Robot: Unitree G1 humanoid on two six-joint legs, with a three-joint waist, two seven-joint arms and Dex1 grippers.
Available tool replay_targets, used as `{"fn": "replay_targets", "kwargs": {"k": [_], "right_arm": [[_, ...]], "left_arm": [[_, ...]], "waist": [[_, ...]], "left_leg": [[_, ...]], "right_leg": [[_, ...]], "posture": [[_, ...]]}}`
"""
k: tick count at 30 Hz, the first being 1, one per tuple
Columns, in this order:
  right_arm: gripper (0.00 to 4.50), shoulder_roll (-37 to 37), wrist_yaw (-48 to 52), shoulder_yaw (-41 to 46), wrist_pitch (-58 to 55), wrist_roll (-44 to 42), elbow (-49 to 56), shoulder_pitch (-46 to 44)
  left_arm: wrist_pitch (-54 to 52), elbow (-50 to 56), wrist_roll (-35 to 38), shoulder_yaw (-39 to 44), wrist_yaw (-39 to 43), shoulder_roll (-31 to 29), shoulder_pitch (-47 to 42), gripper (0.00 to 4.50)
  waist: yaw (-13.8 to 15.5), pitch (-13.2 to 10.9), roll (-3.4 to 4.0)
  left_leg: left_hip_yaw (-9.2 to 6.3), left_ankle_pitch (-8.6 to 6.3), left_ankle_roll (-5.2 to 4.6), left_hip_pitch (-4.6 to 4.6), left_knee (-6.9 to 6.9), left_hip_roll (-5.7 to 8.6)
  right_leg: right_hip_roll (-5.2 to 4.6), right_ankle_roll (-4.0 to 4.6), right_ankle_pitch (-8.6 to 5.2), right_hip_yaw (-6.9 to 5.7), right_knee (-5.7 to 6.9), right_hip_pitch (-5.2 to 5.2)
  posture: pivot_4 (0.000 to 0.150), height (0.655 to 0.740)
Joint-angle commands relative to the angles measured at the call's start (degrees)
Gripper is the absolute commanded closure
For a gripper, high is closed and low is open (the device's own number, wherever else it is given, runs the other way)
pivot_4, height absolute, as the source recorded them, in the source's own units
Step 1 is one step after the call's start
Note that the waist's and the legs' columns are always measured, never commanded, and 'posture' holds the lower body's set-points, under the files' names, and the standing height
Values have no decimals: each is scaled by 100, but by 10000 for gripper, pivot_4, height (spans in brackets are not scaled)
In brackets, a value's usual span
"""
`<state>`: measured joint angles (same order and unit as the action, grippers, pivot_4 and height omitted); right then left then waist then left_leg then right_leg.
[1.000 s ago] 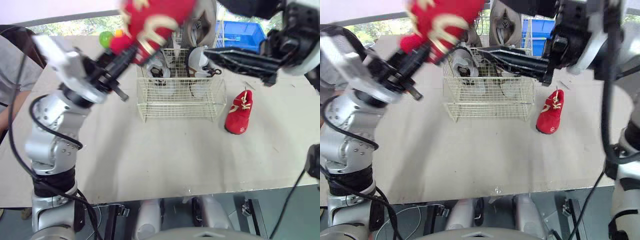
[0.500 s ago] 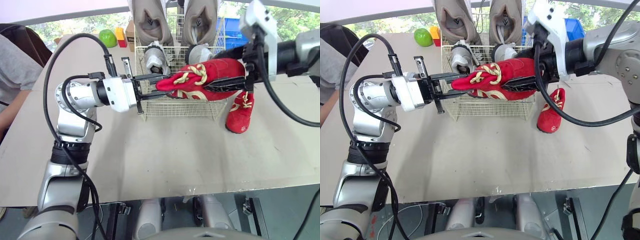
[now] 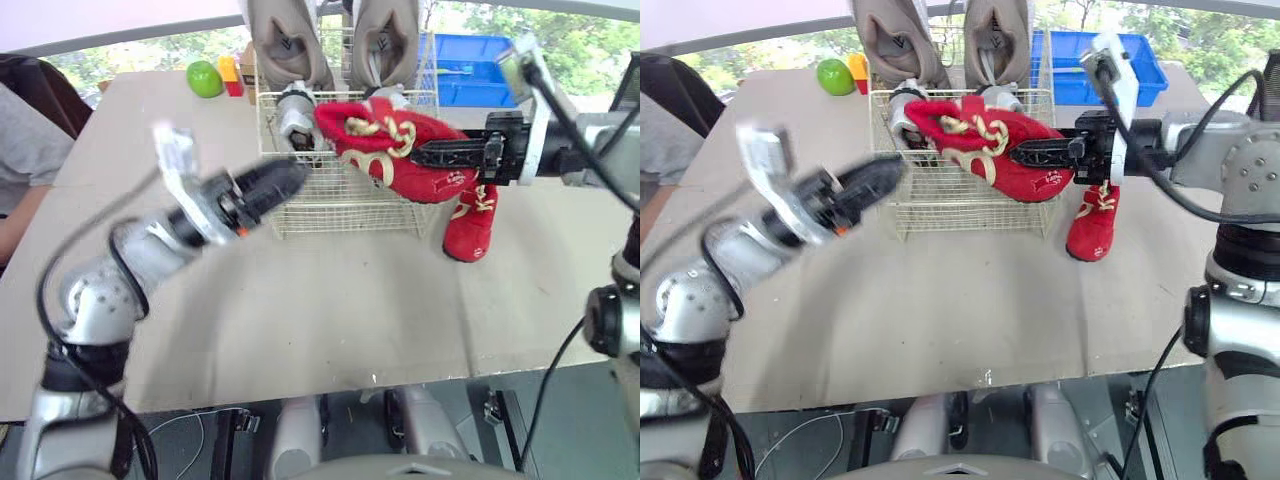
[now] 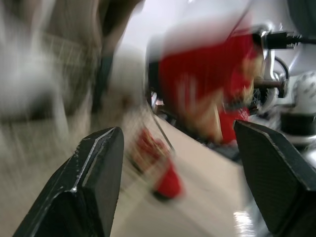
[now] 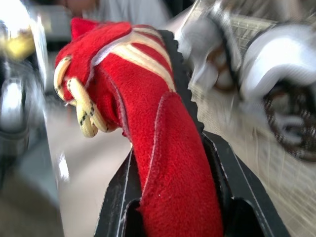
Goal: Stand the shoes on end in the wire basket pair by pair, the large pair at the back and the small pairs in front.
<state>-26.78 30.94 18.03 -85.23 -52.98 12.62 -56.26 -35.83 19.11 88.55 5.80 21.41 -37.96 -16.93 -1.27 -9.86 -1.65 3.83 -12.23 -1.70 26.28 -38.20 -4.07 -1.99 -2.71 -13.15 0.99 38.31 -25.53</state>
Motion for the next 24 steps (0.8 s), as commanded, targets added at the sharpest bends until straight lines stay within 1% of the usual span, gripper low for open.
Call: {"fn": "replay_targets", "kwargs": {"k": [1,3,5,6,10,12,13,14,15,18,20,21,24], "right_arm": [[39569,836,-1109,886,-148,-350,830,146],[39580,1286,-1561,1090,-230,-441,1133,263],[39584,1539,-1838,1079,-308,-491,1437,457],[39586,1625,-1956,1084,-341,-541,1551,528],[39703,1819,-2285,1140,-444,-773,1771,643],[39706,1868,-2382,1065,-505,-901,1888,758],[39708,1883,-2408,1026,-518,-982,1938,819],[39716,1895,-2450,1003,-509,-1046,1968,863],[39732,1911,-2504,994,-494,-1094,1983,893],[39741,1929,-2633,1011,-418,-1381,1965,963],[39750,1965,-2795,1022,-381,-1525,1924,1010],[39752,1957,-2847,1003,-347,-1634,1918,1050],[39755,1801,-2837,902,-131,-1953,1983,1186]], "left_arm": [[-3,706,595,-198,-1331,536,-22,8768],[56,789,509,-354,-1810,957,-83,8768],[152,718,504,-373,-2166,1348,-265,8768],[138,652,475,-368,-2275,1451,-355,8768],[-39,437,391,-279,-2423,1578,-557,8768],[-104,259,339,-263,-2366,1598,-739,8768],[-152,203,345,-283,-2302,1628,-821,13956],[-199,174,363,-300,-2273,1657,-877,16823],[-237,161,389,-300,-2266,1682,-911,20933],[-341,146,407,-228,-2200,1686,-945,35474],[-436,88,309,-174,-2071,1603,-978,42130],[-473,59,294,-131,-1996,1570,-1012,42933],[-566,26,118,31,-1652,1354,-1133,42937]], "waist": [[61,0,-2],[99,5,7],[126,5,7],[132,6,6],[99,7,8],[79,8,8],[67,8,8],[64,8,8],[61,8,9],[45,8,9],[45,8,9],[46,8,9],[46,8,9]], "left_leg": [[-8,0,0,8,-11,0],[3,0,0,7,-15,17],[14,1,-1,3,-22,51],[13,2,-1,2,-23,54],[11,2,-2,-6,-24,63],[11,2,-2,-11,-21,66],[8,2,-2,-12,-19,66],[5,2,-2,-13,-18,66],[4,2,-2,-13,-17,66],[8,2,-2,-14,-17,66],[7,2,-2,-15,-16,66],[5,2,-2,-15,-16,66],[6,2,-2,-16,-15,66]], "right_leg": [[4,1,1,-6,3,-1],[1,1,2,-5,12,3],[-3,1,2,-4,18,9],[-3,1,2,-2,17,10],[-1,1,2,5,21,12],[-2,1,2,8,25,12],[-1,1,2,6,25,12],[1,1,1,5,25,13],[1,1,1,4,25,13],[0,1,1,9,25,13],[0,1,1,8,25,13],[1,1,1,7,25,13],[1,1,1,7,24,14]], "posture": [[1500,7400],[1500,7400],[1500,7400],[1500,7400],[1500,7400],[1500,7400],[1500,7400],[1500,7400],[1500,7400],[1500,7400],[1500,7400],[1500,7400],[1500,7400]]}}
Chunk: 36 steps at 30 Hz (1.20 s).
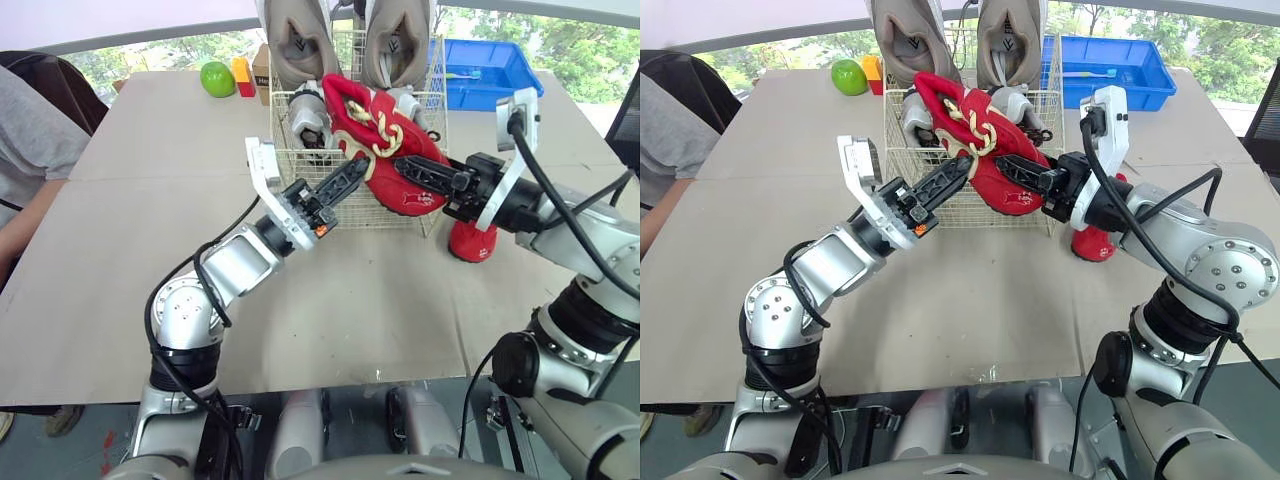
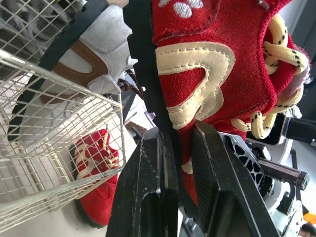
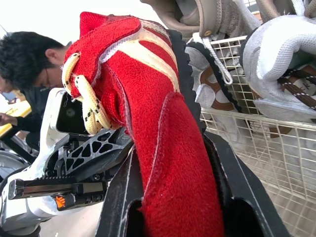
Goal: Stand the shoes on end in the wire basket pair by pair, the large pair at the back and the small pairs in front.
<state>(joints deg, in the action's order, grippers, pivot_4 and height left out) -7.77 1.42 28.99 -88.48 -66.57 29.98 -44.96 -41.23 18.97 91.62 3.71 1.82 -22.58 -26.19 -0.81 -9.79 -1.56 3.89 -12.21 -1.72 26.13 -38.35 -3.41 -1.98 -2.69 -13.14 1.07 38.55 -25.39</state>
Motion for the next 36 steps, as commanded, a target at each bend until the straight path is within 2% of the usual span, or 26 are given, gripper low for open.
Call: {"fn": "replay_targets", "kwargs": {"k": [1,3,4,5,6,7,8,9,11,14,18,24,29,36], "right_arm": [[29412,-175,164,-225,327,-736,306,118],[21597,-339,278,-269,700,-1112,470,227],[15489,-479,343,-334,897,-1150,586,270],[11055,-642,414,-402,1054,-1129,705,304],[8762,-830,516,-477,1213,-1021,836,346],[3516,-980,585,-556,1365,-954,926,395],[160,-1292,882,-533,1540,-805,1117,683],[0,-1546,1110,-513,1699,-674,1255,973],[0,-1928,1471,-565,2007,-397,1471,1483],[0,-2231,1802,-707,2523,-265,1650,2050],[0,-2437,2166,-841,3127,-92,1830,2577],[0,-2704,2642,-967,3837,103,1989,3105],[0,-2907,2562,-1085,4129,195,2089,3364],[0,-3074,2415,-1161,4359,153,2130,3517]], "left_arm": [[-42,22,-249,324,428,-277,-250,42939],[-130,-96,-314,524,618,-567,-363,42957],[-172,-132,-412,597,788,-736,-409,43102],[-203,-175,-457,701,943,-888,-474,43253],[-230,-240,-482,816,1063,-1039,-552,43339],[-254,-290,-494,903,1151,-1142,-601,43507],[-82,-343,-1133,919,1879,-1675,-685,43576],[226,-451,-1852,878,2509,-2128,-757,43578],[693,-753,-2804,802,3421,-2689,-862,43761],[1697,-1374,-3959,572,4406,-2970,-979,43761],[3040,-2259,-5149,359,5579,-2857,-1223,43761],[3716,-3255,-5727,166,6501,-2327,-1780,43761],[3981,-3937,-5937,74,7074,-1852,-2210,43761],[4922,-5157,-6447,-46,8065,-1549,-2696,43761]], "waist": [[2,0,0],[-1,0,0],[-3,0,0],[-4,-1,1],[-6,-1,1],[-6,-2,1],[-5,-2,1],[-4,-2,0],[8,-4,-17],[22,-2,13],[31,-2,12],[64,-6,3],[52,-6,1],[26,-6,-1]], "left_leg": [[0,0,0,0,0,0],[2,0,0,0,0,1],[0,0,0,0,1,1],[0,0,0,-1,2,1],[0,0,0,-1,2,1],[2,0,0,-4,3,1],[1,0,0,-4,4,1],[2,0,0,-7,5,0],[-3,-1,0,-10,16,1],[20,-1,1,-23,34,2],[21,-1,0,-37,33,2],[14,-2,-1,-30,26,1],[10,-2,-2,-32,21,0],[4,-2,-2,-32,15,1]], "right_leg": [[0,0,0,0,-1,0],[0,0,0,1,-2,0],[0,0,0,0,-2,0],[0,0,0,0,-2,0],[0,0,-1,0,-2,0],[0,-1,-1,2,-2,0],[0,-1,-2,1,-5,1],[0,-1,-2,1,-6,3],[3,1,-3,-7,-13,6],[-2,3,-4,7,-41,15],[-3,3,-4,8,-70,42],[-5,0,-3,2,-69,44],[-3,-1,-2,-1,-66,48],[-1,-2,-2,-4,-62,51]], "posture": [[1500,7400],[1500,7400],[1500,7400],[1500,7400],[1500,7400],[1500,7400],[1500,7400],[1500,7400],[1500,7400],[1500,7400],[1500,7400],[1500,7400],[1500,7400],[1500,7400]]}}
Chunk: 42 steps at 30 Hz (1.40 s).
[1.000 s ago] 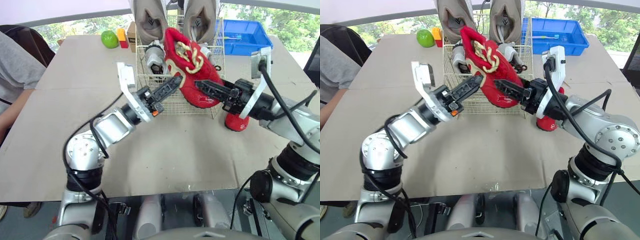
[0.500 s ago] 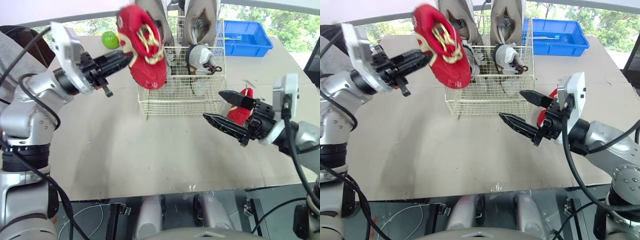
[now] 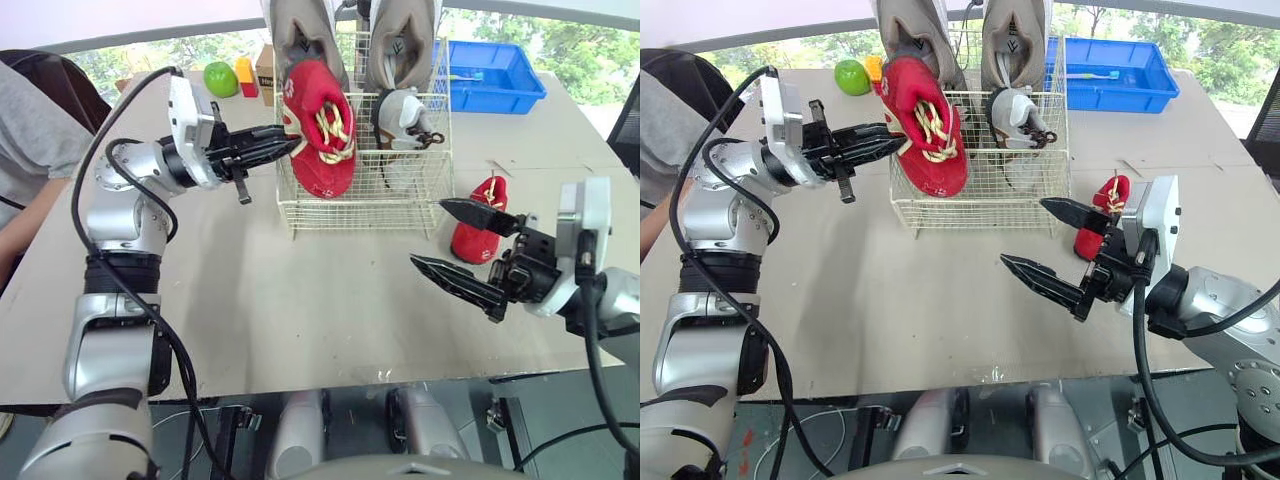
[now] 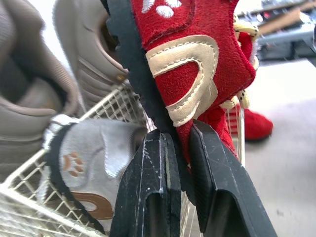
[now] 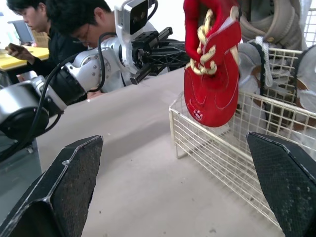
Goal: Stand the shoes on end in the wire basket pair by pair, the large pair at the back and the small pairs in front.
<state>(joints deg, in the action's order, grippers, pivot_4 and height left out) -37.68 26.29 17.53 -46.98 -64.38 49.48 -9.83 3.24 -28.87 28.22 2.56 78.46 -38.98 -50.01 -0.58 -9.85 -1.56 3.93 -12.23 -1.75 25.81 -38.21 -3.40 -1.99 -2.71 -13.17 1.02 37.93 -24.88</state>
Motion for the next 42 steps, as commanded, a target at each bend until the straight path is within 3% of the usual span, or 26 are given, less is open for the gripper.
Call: {"fn": "replay_targets", "kwargs": {"k": [1,7,16,18,19,21,24,28,31,36,42], "right_arm": [[0,-108,-92,-32,241,-75,174,13],[0,-280,-130,-45,351,-136,133,37],[0,-500,-186,-66,462,-265,64,-8],[0,-554,-188,-89,466,-274,53,-26],[0,-576,-201,-95,473,-286,59,-28],[0,-620,-231,-57,488,-337,79,5],[0,-659,-262,5,505,-347,68,108],[0,-669,-439,-79,431,-252,-83,188],[0,-666,-786,-122,291,-96,-320,230],[0,-863,-655,-106,319,475,-619,377],[0,-861,-150,-124,594,933,-887,420]], "left_arm": [[640,-568,-147,65,579,142,-410,43761],[1180,-1606,-292,44,1350,325,-1010,43761],[1853,-3017,-401,-557,1404,436,-1616,43761],[2292,-3426,-709,-592,1404,466,-1724,33562],[2361,-3569,-773,-522,1404,474,-1777,30583],[2336,-3616,-713,-412,1404,420,-1885,19821],[2261,-3492,-641,-288,1404,174,-1979,8065],[1781,-3255,-472,-10,1404,-58,-2094,8065],[689,-2447,-118,399,1291,-277,-1951,8065],[-1567,882,798,782,307,-490,-171,8065],[-2267,3894,907,859,-1459,26,1964,8065]], "waist": [[3,0,-1],[8,0,-2],[3,0,-3],[4,0,-3],[5,0,-3],[4,0,-3],[2,-1,-4],[-3,0,-5],[-3,-1,-8],[-29,9,8],[5,8,6]], "left_leg": [[-2,0,0,1,-2,0],[-4,-1,-1,7,-8,0],[-9,-1,-2,6,-10,0],[-10,-1,-2,8,-10,0],[-9,-1,-2,8,-11,0],[-10,-1,-2,8,-11,1],[-15,-1,-2,8,-12,0],[-17,-1,-2,7,-13,0],[-17,-1,-2,8,-14,0],[-14,-1,-1,-3,-12,-4],[-22,-1,-1,-9,-15,-15]], "right_leg": [[0,0,0,-3,0,1],[0,-1,0,-5,-2,2],[0,-2,0,-7,1,3],[1,-2,0,-8,1,4],[0,-2,0,-8,1,4],[1,-2,0,-8,1,4],[1,-1,0,-12,4,4],[1,-1,0,-12,6,5],[0,-2,0,-14,6,6],[-4,-6,-3,3,8,8],[1,-8,-4,-1,12,13]], "posture": [[1500,7400],[1500,7400],[1500,7400],[1500,7400],[1500,7400],[1500,7400],[1500,7400],[1500,7400],[1500,7400],[1500,7400],[1500,7400]]}}
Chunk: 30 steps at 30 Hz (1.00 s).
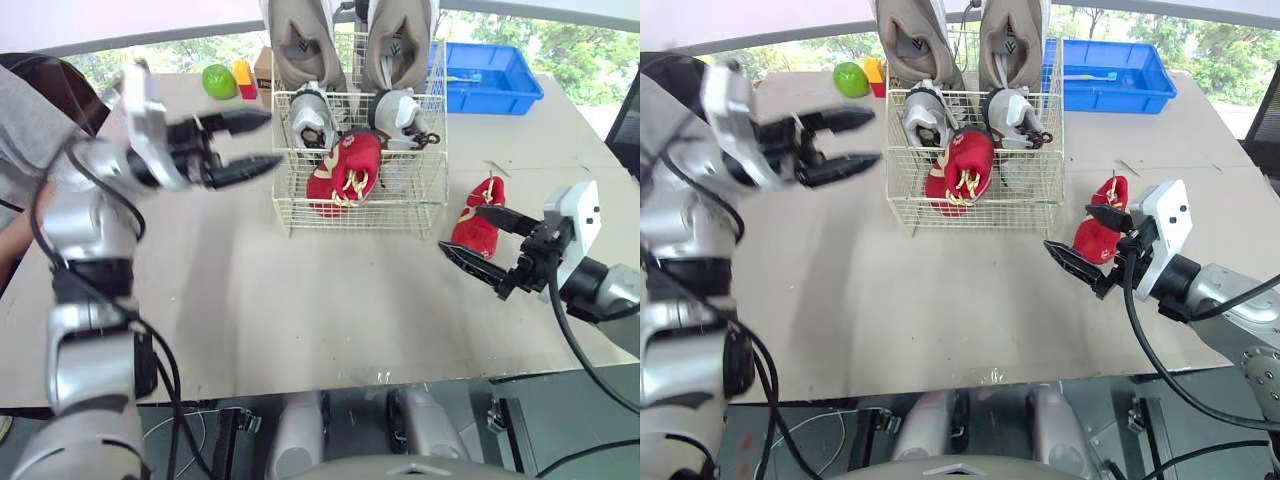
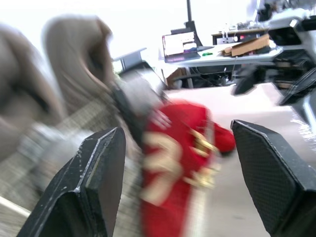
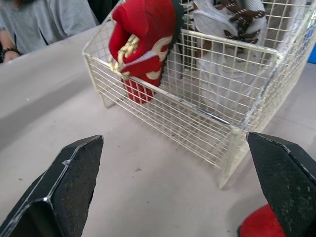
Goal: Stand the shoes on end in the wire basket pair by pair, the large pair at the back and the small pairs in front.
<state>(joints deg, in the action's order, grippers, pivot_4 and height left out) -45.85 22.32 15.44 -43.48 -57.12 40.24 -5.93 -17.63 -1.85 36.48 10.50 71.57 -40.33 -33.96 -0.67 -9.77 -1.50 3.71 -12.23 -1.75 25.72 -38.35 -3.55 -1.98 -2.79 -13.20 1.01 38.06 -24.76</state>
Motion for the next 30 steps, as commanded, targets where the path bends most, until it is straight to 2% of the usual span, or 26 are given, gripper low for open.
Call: {"fn": "replay_targets", "kwargs": {"k": [1,4,8,12,16,19,20,23,27,30], "right_arm": [[0,-55,275,94,220,282,-32,76],[0,-61,89,98,-126,273,-340,37],[0,24,-539,-57,-619,599,-1164,-629],[0,119,-885,-593,-1290,1247,-2904,-1994],[0,170,-402,-1093,-1301,1846,-4221,-2692],[7388,204,-57,-1288,-1224,2212,-5149,-3092],[12792,199,15,-1333,-1217,2306,-5295,-3164],[24154,192,271,-1350,-1244,2421,-5314,-3231],[44233,145,417,-961,-1412,2283,-4687,-2903],[44711,90,366,-374,-1462,2129,-3903,-2368]], "left_arm": [[-340,1615,207,58,-1063,318,644,8065],[-722,2553,559,-8,-1515,560,1336,8065],[-1149,3407,941,-307,-1573,491,2042,8065],[-1443,3822,1272,-468,-1940,569,2150,8065],[-1442,4076,1253,-514,-2030,487,2265,8065],[-1494,4244,1381,-426,-2137,392,2374,7501],[-1523,4283,1429,-395,-2163,346,2404,7501],[-1613,4406,1586,-326,-2207,187,2528,7501],[-1664,4436,1682,-331,-2249,61,2623,7501],[-1654,4363,1664,-388,-2239,41,2587,7501]], "waist": [[26,0,-2],[34,2,-3],[-15,3,-2],[-20,2,-2],[17,4,-1],[25,3,-1],[19,3,1],[8,3,1],[24,3,1],[55,3,1]], "left_leg": [[2,0,0,0,-2,2],[9,0,0,-3,-4,8],[18,0,0,-14,-4,10],[20,0,0,-19,-5,12],[20,0,-1,-18,-1,15],[22,0,-2,-9,2,19],[22,0,-2,-8,2,19],[24,-1,-2,-10,2,19],[21,-1,-2,-10,2,19],[20,-1,-3,-9,1,21]], "right_leg": [[0,0,0,-4,0,5],[-2,0,0,-2,-4,16],[-1,1,0,10,-2,17],[5,3,1,15,2,16],[7,5,2,20,-3,16],[5,4,2,23,-13,13],[4,3,2,22,-13,12],[4,2,2,26,-11,10],[4,3,2,23,-10,11],[4,2,1,23,-10,12]], "posture": [[1500,7400],[1500,7400],[1500,7400],[1500,7400],[1500,7400],[1500,7400],[1500,7400],[1500,7400],[1500,7400],[1500,7400]]}}
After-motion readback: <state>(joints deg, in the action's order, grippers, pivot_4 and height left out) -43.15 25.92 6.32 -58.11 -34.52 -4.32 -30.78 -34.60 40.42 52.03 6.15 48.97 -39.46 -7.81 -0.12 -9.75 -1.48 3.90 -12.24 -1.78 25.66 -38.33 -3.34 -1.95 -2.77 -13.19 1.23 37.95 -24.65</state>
